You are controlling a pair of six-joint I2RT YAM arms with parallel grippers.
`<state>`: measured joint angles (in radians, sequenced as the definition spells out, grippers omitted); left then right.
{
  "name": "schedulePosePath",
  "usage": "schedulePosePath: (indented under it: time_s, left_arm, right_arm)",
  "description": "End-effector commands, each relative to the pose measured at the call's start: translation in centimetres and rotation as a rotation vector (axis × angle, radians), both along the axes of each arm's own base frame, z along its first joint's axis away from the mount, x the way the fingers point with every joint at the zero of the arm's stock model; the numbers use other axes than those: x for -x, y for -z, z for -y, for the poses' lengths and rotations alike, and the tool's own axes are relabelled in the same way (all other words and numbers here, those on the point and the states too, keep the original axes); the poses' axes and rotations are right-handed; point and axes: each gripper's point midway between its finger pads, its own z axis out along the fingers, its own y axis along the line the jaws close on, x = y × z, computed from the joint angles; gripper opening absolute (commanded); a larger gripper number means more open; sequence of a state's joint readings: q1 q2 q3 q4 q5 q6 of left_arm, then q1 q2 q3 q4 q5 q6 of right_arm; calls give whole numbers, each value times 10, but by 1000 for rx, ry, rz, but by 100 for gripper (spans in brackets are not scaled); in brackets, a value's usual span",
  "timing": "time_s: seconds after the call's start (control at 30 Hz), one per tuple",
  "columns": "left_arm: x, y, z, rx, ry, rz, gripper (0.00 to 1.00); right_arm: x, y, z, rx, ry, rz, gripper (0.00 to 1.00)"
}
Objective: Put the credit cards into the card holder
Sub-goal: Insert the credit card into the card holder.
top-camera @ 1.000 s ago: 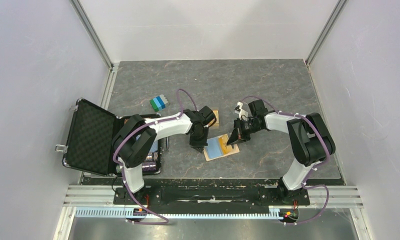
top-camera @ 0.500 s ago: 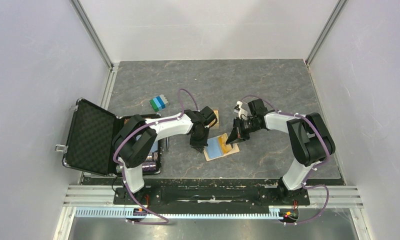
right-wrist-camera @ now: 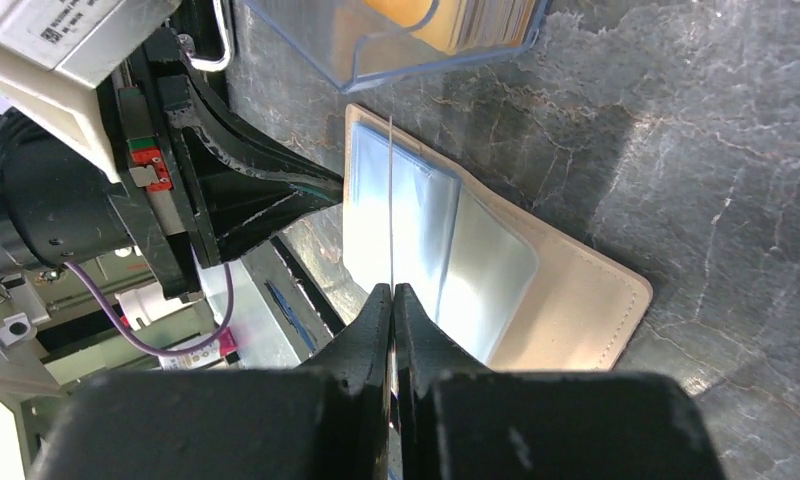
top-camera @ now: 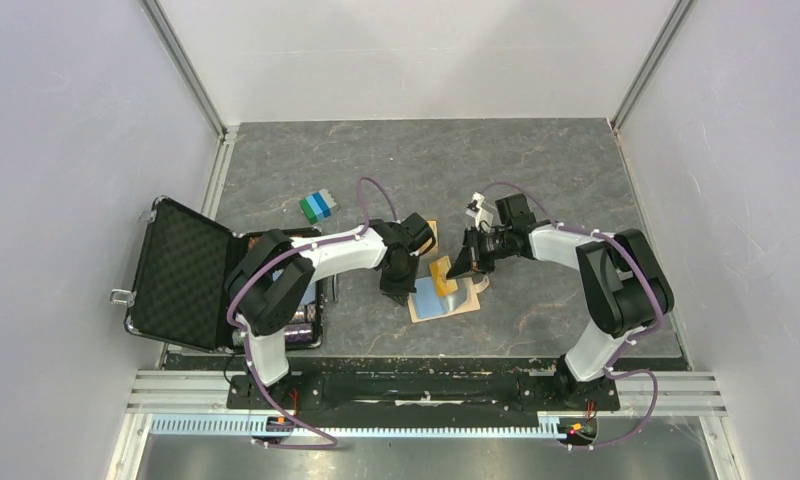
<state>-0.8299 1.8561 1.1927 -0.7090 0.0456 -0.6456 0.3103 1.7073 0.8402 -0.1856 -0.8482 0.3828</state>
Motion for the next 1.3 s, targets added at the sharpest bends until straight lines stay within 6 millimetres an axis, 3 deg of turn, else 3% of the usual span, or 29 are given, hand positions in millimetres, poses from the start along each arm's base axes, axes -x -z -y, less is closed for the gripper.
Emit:
schedulePosePath:
  time_s: [0.0, 0.3, 0.83, 1.27]
  left_arm:
    - [-8, 2, 2, -23, 29, 39, 2]
    - [-6, 4, -1, -31, 30, 34, 2]
    - [-4, 6, -3, -36, 28, 30, 2]
    - [-4, 6, 0, -34, 36, 27, 2]
  right_arm:
    - [4, -3, -3, -31, -12, 24, 0]
    - [21, 21, 7, 18, -8, -10, 0]
    - [8, 17, 15, 96, 18, 49, 0]
    - [18, 27, 17, 103, -13, 14, 0]
